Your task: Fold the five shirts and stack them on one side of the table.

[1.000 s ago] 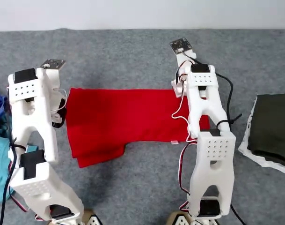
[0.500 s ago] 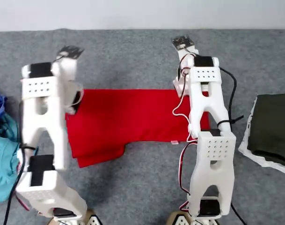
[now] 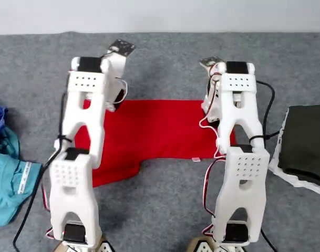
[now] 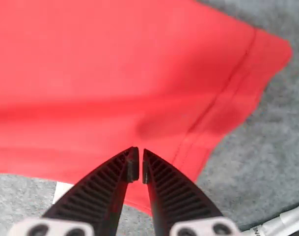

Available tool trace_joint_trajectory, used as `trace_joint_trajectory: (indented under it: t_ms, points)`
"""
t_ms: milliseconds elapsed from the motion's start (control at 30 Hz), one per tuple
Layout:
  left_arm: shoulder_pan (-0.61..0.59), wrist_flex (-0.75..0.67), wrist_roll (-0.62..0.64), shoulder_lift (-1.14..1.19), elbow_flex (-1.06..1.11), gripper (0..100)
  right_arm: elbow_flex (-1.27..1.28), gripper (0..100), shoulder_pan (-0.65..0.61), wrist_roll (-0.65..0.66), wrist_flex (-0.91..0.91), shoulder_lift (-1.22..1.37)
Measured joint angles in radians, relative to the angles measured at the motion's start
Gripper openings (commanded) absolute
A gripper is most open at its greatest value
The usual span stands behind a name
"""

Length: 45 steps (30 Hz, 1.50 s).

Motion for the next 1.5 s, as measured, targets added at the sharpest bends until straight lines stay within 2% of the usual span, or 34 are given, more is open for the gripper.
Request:
trace_joint_trajectory:
  t_ms: [367, 867, 1167, 1500]
  points:
    - [-0.100, 0.000, 0.000, 0.370, -0.311, 1, 0.000, 0.9, 0.014, 0.000, 0.006, 0.123]
    - [-0.158, 0.008, 0.000, 0.410, -0.493, 1, 0.000, 0.9, 0.043, 0.000, 0.006, 0.140]
    - [-0.002, 0.008, 0.000, 0.184, -0.408, 1, 0.000, 1.1, 0.046, 0.000, 0.000, -0.029]
    - [-0.023, 0.008, 0.000, -0.038, -0.129, 1, 0.000, 1.0, 0.046, 0.000, -0.238, -0.011]
